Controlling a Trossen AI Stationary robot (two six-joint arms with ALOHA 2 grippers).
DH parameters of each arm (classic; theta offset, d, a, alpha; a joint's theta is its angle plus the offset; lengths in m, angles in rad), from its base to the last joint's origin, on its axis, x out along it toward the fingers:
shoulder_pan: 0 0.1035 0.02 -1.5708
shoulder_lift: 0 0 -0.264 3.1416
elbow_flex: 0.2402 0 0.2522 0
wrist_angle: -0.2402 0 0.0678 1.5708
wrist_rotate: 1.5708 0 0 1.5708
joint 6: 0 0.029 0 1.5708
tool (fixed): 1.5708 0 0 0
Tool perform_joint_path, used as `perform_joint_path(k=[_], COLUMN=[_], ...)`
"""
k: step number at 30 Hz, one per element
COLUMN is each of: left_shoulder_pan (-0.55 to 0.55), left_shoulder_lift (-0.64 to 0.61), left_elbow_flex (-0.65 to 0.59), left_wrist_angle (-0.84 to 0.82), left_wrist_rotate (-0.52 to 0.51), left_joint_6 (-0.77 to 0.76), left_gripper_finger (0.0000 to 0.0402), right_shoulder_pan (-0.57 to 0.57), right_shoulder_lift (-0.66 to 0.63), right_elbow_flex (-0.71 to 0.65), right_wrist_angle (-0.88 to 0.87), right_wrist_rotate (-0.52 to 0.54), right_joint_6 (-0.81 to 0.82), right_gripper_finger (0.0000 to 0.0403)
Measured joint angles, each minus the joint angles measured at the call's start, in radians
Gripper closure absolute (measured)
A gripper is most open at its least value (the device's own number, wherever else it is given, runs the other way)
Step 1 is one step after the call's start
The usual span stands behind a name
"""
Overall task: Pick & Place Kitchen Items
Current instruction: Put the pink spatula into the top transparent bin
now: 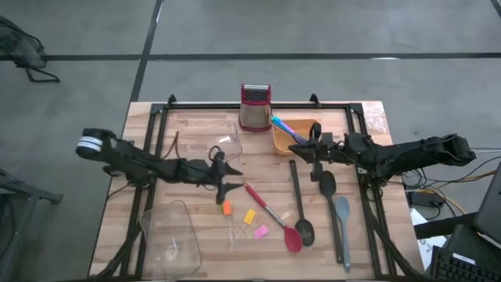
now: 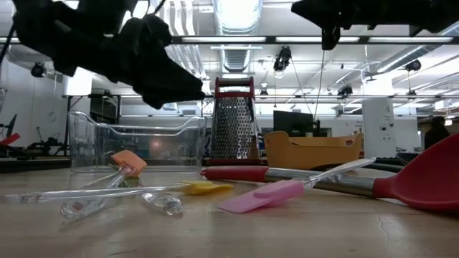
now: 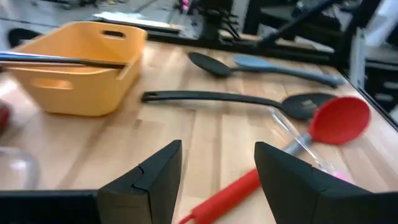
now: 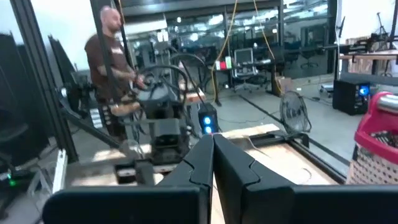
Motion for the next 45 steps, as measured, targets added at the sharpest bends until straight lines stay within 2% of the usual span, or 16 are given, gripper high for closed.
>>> perform_joint_path(k=[6, 11, 13, 21, 26, 29, 37, 45], left_shoulder_pan=[-0.041, -0.081, -0.098, -0.193, -0.247, -0.260, -0.263, -0.265], left_shoulder_lift=[0.091, 0.154, 0.172, 0.208, 0.262, 0.320, 0.508, 0.616], left_elbow_flex=[0.130, 0.226, 0.251, 0.299, 0.346, 0.402, 0.589, 0.732], left_wrist_angle=[-0.178, -0.353, -0.389, -0.351, -0.283, -0.247, -0.281, -0.428], left_wrist_rotate=[0.052, 0.049, 0.050, 0.051, -0.058, -0.066, -0.065, -0.083], left_joint_6=[0.081, 0.141, 0.121, -0.006, -0.093, -0.091, -0.112, -0.121], left_gripper_finger=[0.0193, 0.0193, 0.0193, 0.0193, 0.0193, 0.0193, 0.0193, 0.0193], right_shoulder_pan=[0.000, 0.000, 0.000, 0.000, 0.000, 0.000, 0.000, 0.000], right_shoulder_lift=[0.001, 0.000, 0.000, 0.000, 0.000, 0.000, 0.001, 0.001], right_elbow_flex=[-0.004, -0.017, -0.022, -0.026, -0.026, -0.026, -0.024, -0.024], right_wrist_angle=[-0.146, -0.157, -0.158, -0.208, -0.209, -0.208, -0.208, -0.209], right_wrist_rotate=[0.000, 0.000, 0.000, 0.003, 0.003, 0.002, 0.002, 0.001], right_joint_6=[0.062, 0.066, 0.064, -0.016, -0.077, -0.076, -0.074, -0.078], right_gripper_finger=[0.0394, 0.0394, 0.0394, 0.0394, 0.0394, 0.0394, 0.0394, 0.0394])
